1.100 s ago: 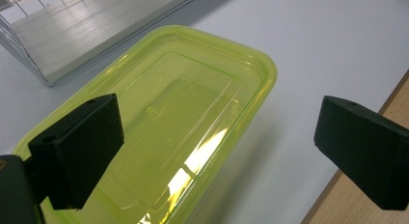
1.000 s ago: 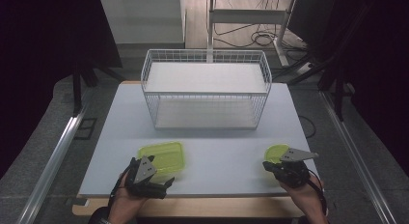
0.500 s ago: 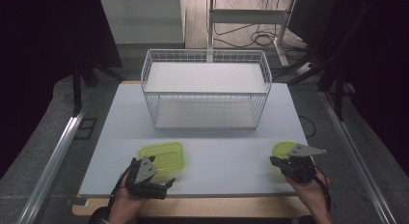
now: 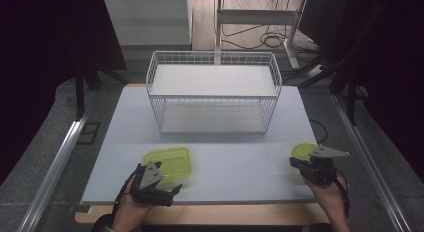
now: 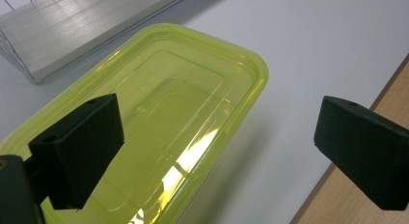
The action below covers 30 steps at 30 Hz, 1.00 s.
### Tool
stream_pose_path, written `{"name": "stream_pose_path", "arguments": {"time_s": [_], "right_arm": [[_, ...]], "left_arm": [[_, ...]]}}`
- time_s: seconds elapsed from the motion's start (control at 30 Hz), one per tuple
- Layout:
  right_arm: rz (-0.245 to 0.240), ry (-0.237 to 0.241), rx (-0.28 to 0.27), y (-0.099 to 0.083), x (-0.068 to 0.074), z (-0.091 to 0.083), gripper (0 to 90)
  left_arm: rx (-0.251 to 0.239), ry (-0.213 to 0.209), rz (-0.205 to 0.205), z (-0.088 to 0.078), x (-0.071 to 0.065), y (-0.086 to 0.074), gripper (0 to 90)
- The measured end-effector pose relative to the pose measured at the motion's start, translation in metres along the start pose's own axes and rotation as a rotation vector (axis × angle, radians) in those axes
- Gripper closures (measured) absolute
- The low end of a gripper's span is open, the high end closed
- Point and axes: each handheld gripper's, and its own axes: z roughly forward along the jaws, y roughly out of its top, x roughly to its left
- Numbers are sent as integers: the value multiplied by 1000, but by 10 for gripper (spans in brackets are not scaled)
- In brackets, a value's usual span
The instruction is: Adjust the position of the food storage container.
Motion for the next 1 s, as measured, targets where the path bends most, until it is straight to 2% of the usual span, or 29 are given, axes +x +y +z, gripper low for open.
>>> {"name": "stream_pose_path", "arguments": {"time_s": [0.1,0.17,0.27,0.33,0.4,0.47,0.57,0.7,0.77,0.87,1.0], "right_arm": [[-8,-3,3,0,3,1,875],[-14,-4,2,1,5,1,879],[-22,-10,0,1,9,1,886],[-27,-12,-3,2,11,2,886],[-33,-9,-3,2,13,2,886],[-42,-4,-2,2,15,3,878],[-58,-1,0,2,16,3,869],[-71,5,0,1,18,3,873],[-73,7,-2,1,19,3,881],[-69,13,-3,1,19,3,888],[-68,18,2,1,20,4,890]], "left_arm": [[-1,18,-13,-4,1,2,39],[-22,25,-26,-9,4,3,91],[-39,48,-55,-18,9,5,234],[-55,77,-84,-24,13,5,379],[-82,74,-118,-30,18,4,491],[-101,79,-128,-35,23,2,576],[-92,104,-120,-39,29,-1,673],[-38,103,-120,-39,42,-8,813],[-31,101,-142,-39,49,-12,855],[-24,132,-140,-42,55,-15,863],[-18,157,-166,-46,66,-21,884]]}}
